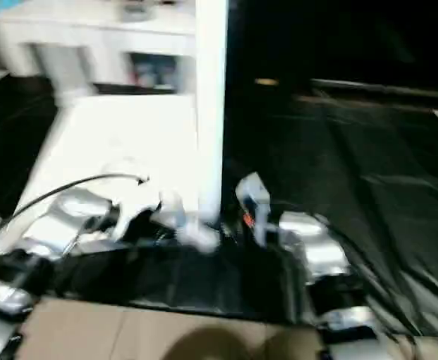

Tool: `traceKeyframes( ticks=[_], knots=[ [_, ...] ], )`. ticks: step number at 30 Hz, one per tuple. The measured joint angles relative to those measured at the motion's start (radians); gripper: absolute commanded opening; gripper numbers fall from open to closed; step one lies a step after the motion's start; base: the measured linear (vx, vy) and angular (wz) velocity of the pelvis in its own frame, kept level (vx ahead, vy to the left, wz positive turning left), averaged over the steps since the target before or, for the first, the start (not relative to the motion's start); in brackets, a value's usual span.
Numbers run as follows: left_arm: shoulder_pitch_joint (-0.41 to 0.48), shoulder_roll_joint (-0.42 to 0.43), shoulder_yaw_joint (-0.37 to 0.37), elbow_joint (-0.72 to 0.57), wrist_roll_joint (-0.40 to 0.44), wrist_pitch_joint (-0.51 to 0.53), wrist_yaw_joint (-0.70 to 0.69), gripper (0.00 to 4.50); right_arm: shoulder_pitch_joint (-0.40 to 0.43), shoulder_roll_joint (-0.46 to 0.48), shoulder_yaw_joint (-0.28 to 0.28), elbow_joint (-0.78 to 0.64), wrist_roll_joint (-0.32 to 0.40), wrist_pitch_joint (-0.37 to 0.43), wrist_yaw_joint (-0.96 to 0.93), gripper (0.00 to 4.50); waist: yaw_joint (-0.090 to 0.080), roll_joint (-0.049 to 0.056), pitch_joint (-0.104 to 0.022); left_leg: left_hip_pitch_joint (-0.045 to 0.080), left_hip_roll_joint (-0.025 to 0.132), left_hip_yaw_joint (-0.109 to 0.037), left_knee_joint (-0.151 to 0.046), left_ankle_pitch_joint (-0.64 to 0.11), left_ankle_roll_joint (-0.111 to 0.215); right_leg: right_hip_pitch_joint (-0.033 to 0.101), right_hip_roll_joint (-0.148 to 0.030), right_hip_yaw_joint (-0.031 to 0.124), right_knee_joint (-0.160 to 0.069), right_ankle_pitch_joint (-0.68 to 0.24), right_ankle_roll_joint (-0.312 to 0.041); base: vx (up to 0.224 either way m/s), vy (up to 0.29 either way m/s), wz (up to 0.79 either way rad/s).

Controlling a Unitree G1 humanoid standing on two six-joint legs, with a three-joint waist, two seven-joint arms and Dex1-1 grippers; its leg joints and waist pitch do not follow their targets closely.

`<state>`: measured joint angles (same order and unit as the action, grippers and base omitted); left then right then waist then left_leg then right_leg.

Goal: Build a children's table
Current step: Rotate leg to tighten

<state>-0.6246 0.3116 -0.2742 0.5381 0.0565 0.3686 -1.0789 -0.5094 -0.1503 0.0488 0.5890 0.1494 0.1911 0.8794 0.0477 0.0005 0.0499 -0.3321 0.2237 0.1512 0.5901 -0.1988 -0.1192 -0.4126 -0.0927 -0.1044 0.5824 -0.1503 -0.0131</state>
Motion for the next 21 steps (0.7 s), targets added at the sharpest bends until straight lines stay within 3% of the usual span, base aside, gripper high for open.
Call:
traceKeyframes(
  ticks=[4,10,11,14,16,21],
  knots=[
    [-0.027,-0.070,0.045,0.048,0.004,0.045,0.157,0.00,-0.061,0.077,-0.029,0.058,-0.037,0.018,-0.232,1.99,-0.022,0.001,0.000,-0.001,0.001,-0.011,0.000,0.000,0.000,0.004,-0.001,-0.020,-0.019,0.000,0.000,0.000,0.000,0.00],
    [-0.034,-0.111,0.075,0.048,0.013,0.081,0.245,0.00,-0.108,0.126,-0.044,0.096,-0.068,0.026,-0.368,1.99,-0.039,0.000,0.000,-0.001,0.001,-0.010,-0.001,0.000,0.000,0.005,-0.002,-0.019,-0.025,0.000,-0.001,0.000,0.000,0.00],
    [-0.034,-0.111,0.076,0.046,0.013,0.083,0.244,0.00,-0.108,0.126,-0.044,0.095,-0.068,0.024,-0.368,2.52,-0.040,0.000,0.000,-0.001,0.001,-0.010,-0.001,0.000,0.000,0.005,-0.002,-0.018,-0.024,0.001,-0.002,0.000,0.000,0.00],
    [-0.034,-0.111,0.075,0.037,0.013,0.083,0.234,0.00,-0.105,0.127,-0.044,0.086,-0.067,0.027,-0.361,2.66,-0.038,0.000,0.000,0.000,0.000,-0.009,-0.003,-0.001,0.000,0.004,-0.002,-0.016,-0.021,0.010,-0.009,0.000,0.000,0.00],
    [-0.033,-0.108,0.072,0.032,0.012,0.082,0.218,0.00,-0.096,0.126,-0.044,0.074,-0.067,0.025,-0.354,2.98,-0.034,0.000,0.000,0.000,0.000,-0.009,-0.006,-0.001,0.000,0.002,-0.001,-0.016,-0.020,0.014,-0.012,0.000,0.000,0.00],
    [-0.017,-0.069,0.058,0.003,-0.005,0.047,0.142,0.00,-0.050,0.099,-0.044,0.021,-0.027,0.014,-0.246,3.45,-0.012,-0.001,0.000,0.000,0.002,-0.008,-0.013,-0.002,-0.002,-0.009,0.000,-0.015,-0.004,0.017,-0.016,0.000,0.000,0.00]
  ],
)
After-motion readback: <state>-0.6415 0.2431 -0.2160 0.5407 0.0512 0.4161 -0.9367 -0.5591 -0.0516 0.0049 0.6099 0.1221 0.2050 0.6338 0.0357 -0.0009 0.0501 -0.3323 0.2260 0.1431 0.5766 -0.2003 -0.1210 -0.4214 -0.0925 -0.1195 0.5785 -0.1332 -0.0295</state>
